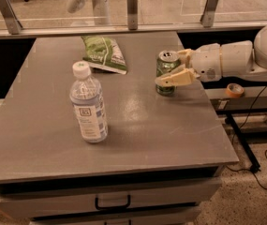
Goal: Move green can near blue plastic bottle
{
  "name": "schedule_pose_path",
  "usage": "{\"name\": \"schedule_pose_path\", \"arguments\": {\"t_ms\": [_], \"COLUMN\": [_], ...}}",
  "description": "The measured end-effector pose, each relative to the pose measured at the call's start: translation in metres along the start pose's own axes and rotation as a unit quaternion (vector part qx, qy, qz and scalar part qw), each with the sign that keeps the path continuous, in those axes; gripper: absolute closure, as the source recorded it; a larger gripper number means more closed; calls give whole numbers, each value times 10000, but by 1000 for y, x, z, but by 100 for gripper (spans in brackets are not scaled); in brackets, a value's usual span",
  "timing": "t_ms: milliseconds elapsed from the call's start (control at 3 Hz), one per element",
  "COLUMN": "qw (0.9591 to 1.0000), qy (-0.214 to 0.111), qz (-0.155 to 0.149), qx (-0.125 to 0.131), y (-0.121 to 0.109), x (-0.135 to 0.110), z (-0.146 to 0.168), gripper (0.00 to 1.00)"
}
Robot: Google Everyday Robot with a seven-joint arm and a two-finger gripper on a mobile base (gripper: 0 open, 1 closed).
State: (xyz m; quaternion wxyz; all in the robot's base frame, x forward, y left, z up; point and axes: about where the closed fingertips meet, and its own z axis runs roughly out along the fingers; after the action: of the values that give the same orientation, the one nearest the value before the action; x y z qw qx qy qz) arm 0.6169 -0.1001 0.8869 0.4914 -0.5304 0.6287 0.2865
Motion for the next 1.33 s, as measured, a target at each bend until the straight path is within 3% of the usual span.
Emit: {"name": "schedule_pose_path", "arguments": {"t_ms": [333,667,1000,1333], "qw": [9993,9958,9867,9845], "qy": [-210,-500,-927,-925], "qz": [-205,-559,-839,-849], "qx": [-220,-517,-1042,-1223], "y": [3,25,60,69], "x": [-16,-40,-59,-59], "z": [5,-16,-44,-44], "gripper": [65,88,100,100]}}
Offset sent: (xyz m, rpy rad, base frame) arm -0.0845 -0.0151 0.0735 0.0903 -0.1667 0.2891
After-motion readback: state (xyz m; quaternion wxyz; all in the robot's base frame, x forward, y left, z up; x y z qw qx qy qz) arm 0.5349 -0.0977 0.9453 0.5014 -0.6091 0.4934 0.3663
